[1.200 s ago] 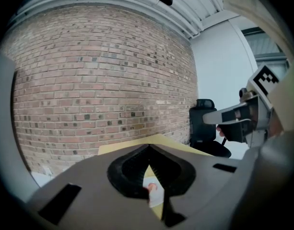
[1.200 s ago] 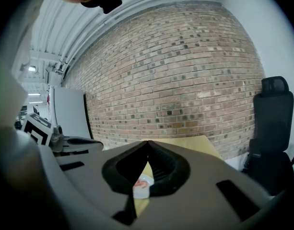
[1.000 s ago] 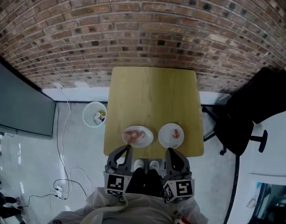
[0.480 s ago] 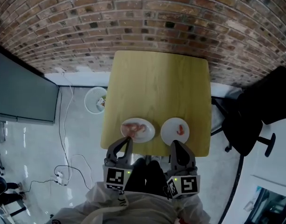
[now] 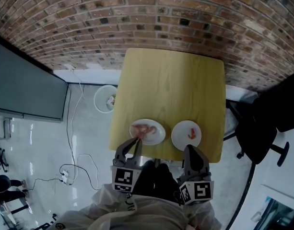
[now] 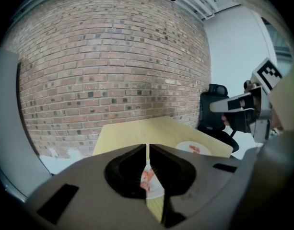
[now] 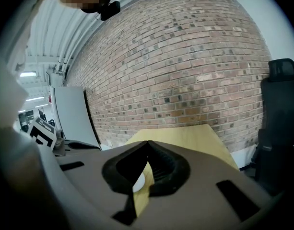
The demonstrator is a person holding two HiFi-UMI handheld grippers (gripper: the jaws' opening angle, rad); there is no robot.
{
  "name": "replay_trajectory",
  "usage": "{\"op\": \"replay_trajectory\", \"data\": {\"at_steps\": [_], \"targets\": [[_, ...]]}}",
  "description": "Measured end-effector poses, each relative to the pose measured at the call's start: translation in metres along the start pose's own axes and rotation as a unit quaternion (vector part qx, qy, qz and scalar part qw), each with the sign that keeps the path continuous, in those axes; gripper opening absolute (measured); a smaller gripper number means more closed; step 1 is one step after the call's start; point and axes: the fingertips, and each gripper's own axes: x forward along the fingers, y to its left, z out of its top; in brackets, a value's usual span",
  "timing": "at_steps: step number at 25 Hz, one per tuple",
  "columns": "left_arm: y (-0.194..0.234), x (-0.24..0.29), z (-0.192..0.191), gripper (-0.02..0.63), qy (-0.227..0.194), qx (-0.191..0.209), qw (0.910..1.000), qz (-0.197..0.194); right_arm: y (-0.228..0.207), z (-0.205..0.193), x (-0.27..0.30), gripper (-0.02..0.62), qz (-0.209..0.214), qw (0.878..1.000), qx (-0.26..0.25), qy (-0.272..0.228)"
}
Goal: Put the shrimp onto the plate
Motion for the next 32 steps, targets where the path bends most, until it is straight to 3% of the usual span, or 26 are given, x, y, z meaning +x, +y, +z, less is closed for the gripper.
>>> {"op": "replay_trajectory", "data": {"at_steps": [7,14,20,32], "targets": [[0.006,0.009,-0.020,0.022,0.032,0.000,0.9994,0.008,-0.003,-0.005,-0.001,0.023,-0.002,1.000,0.003,0.008],[0.006,0.027,-0.048,0.123,0.079,-0.017,0.9967,-0.012,-0.007,-0.012,-0.002,0.023,-0.010,1.000,0.007,0.017],[0.000,0.042,-0.077,0.232,0.145,-0.034,0.9884,-0.031,-0.012,-0.013,-0.002,0.023,-0.017,1.000,0.014,0.017],[0.004,0.063,-0.112,0.245,0.228,-0.006,0.9735,-0.015,-0.025,-0.022,-0.002,0.023,-0.027,0.999,0.030,0.022]]}}
